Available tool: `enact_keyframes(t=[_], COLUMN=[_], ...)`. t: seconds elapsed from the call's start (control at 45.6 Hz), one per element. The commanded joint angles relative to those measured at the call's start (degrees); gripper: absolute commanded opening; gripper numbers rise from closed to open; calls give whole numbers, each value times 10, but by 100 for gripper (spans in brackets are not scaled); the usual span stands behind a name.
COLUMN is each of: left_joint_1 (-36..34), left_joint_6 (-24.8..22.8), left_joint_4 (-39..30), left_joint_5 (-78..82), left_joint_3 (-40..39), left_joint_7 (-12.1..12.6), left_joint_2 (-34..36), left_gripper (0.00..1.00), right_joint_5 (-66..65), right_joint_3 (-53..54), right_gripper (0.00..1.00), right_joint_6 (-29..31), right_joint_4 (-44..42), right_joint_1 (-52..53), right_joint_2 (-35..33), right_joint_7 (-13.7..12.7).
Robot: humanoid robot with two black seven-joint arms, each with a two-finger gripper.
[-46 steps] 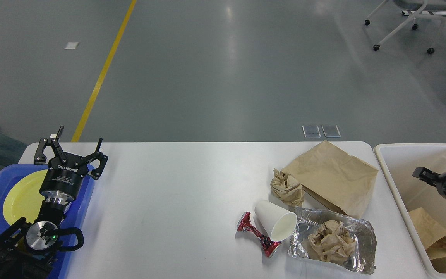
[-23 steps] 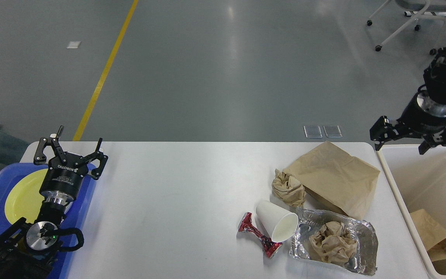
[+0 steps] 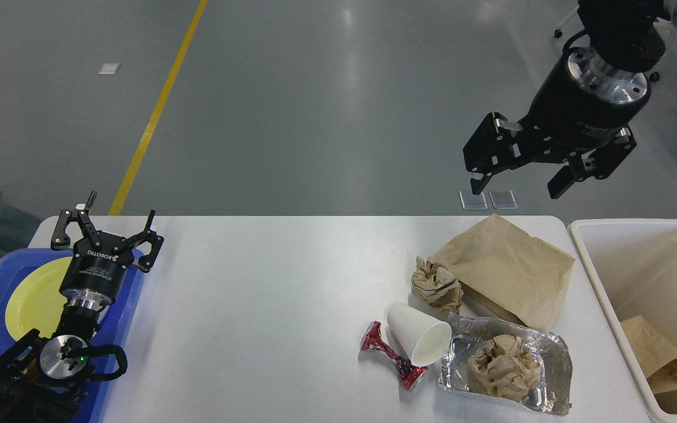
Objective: Tidy desktop
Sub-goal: 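Move the right gripper over the second brown paper bag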
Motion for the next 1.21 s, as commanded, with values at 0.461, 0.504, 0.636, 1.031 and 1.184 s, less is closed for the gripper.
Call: enact_keyframes(t=[0.461,0.504,0.636,1.031,1.184], left_joint_1=[0,0,0,0,0], left_joint_6=[0,0,0,0,0], left_joint_4=[-1,-1,-1,0,0], left_joint_5=[0,0,0,0,0], left_joint_3=[0,0,0,0,0], left_joint_7=[0,0,0,-1,-1], left_joint_2=[0,0,0,0,0], left_gripper=[96,96,96,96,96], right_joint_5=[9,1,-10,-7,-6], right_joint_3=[-4,-12,-37,-31,-5], right_gripper=[100,100,100,100,100], right_joint_6=[-36,-52,-126,-221,-245], right_joint_4=[39,35,31,-205,-338], right_joint_1=[-30,-42,-89,-444,-575], right_joint_2=[10,8,-13,-62,-57], right_joint_7=[0,0,0,1,1])
